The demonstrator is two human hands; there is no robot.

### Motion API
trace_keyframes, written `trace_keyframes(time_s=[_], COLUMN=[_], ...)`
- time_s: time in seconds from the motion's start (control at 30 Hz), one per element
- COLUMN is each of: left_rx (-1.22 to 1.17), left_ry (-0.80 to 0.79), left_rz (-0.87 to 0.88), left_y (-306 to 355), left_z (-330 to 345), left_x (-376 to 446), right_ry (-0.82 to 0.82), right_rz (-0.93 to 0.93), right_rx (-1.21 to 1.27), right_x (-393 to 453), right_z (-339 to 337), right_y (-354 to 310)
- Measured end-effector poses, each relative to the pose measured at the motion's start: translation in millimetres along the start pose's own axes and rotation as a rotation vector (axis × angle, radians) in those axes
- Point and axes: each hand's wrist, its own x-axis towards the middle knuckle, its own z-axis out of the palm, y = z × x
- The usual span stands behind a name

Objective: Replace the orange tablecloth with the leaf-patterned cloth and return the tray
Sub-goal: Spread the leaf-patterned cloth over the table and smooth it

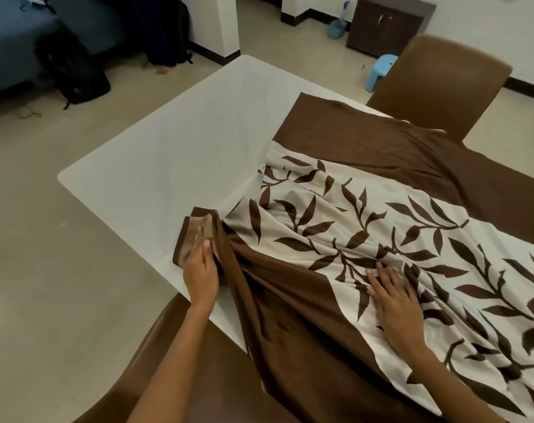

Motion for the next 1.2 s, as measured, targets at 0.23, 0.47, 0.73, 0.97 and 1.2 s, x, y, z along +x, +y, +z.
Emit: trace_keyframes(time_s=[0.23,0.47,0.73,0.97,1.2], left_rx=[-0.496,-1.194,-1.364,-1.293,0.348], left_ry=[0.172,-0.108,-0.147,-0.031,0.110], left_rz=[-0.454,-0.805,-0.921,-0.733,-0.087], left_y=[34,57,72,105,53], left_z=[-9,-7,-21,-49,-12], left_x=[16,37,78,157,66], right_ry=[-0.052,-0.021,-0.055,-0.087,0.072], right_rz=[0.057,0.060,0.030,0.006,0.156], right_rx=[-0.034,0.069,0.076,-0.046,-0.005], right_x=[8,-15,-63,-56,-71], right_z=[-1,-8,1,-18,-21], right_y=[16,-36,-14,54,52])
